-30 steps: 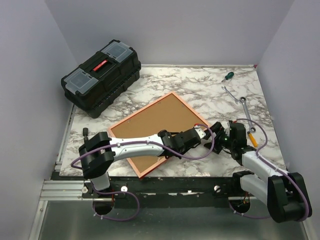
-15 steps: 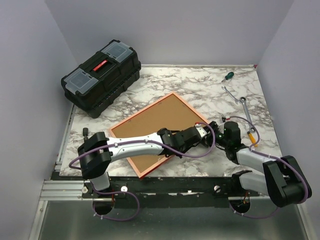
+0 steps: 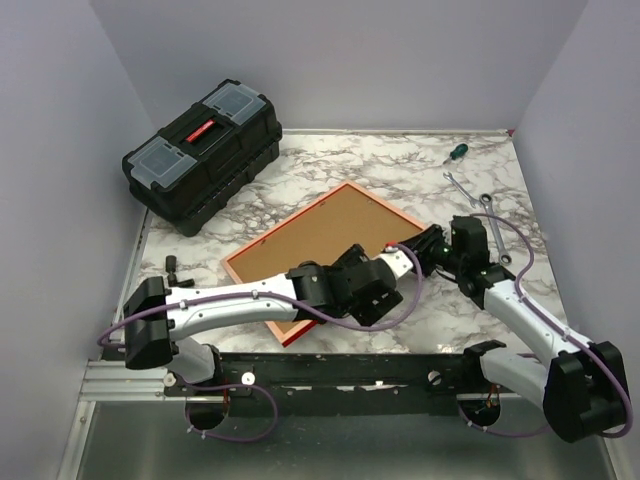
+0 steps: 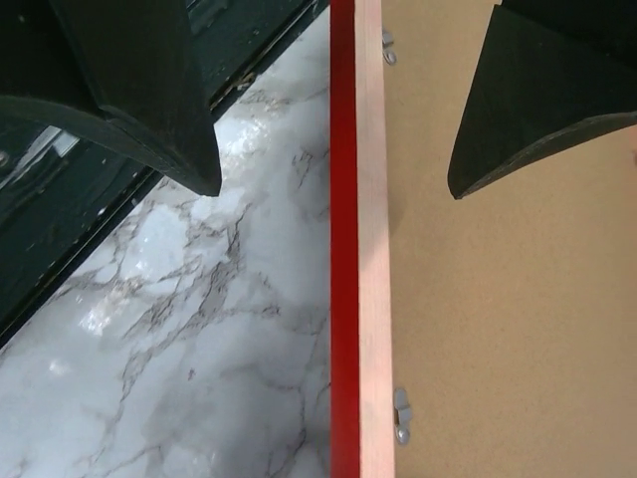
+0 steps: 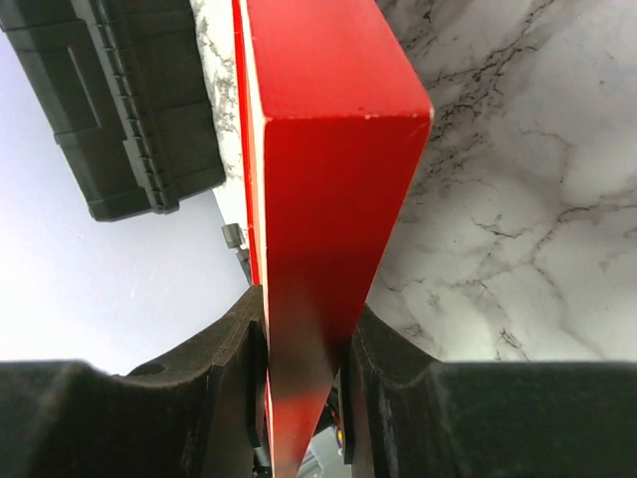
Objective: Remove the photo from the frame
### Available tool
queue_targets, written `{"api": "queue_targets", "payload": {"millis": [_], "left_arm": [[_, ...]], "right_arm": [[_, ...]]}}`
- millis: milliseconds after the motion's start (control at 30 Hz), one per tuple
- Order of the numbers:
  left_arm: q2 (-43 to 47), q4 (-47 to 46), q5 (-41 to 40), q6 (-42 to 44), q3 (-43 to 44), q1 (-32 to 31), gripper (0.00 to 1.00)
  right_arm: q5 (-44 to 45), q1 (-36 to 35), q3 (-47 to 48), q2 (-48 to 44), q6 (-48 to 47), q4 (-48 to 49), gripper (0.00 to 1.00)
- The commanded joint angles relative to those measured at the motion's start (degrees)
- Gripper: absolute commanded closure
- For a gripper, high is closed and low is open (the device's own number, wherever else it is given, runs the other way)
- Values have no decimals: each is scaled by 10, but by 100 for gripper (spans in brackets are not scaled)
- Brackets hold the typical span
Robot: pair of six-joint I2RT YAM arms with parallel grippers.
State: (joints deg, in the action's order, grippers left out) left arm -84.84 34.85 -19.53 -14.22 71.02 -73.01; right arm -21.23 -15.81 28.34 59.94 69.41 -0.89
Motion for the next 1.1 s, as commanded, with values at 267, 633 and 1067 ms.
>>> {"api": "queue_targets", "payload": {"millis": [267, 633, 1067], "left_arm": [[-111, 166, -313, -41, 68, -58, 3], [-178, 114, -361, 25, 78, -60, 44], [-137, 167, -348, 22, 116, -62, 99]], "right_arm": [[19, -3, 53, -32, 12, -89, 87], [42, -4, 54, -58, 35, -104, 88], [80, -4, 151, -57, -109, -169, 31]]}}
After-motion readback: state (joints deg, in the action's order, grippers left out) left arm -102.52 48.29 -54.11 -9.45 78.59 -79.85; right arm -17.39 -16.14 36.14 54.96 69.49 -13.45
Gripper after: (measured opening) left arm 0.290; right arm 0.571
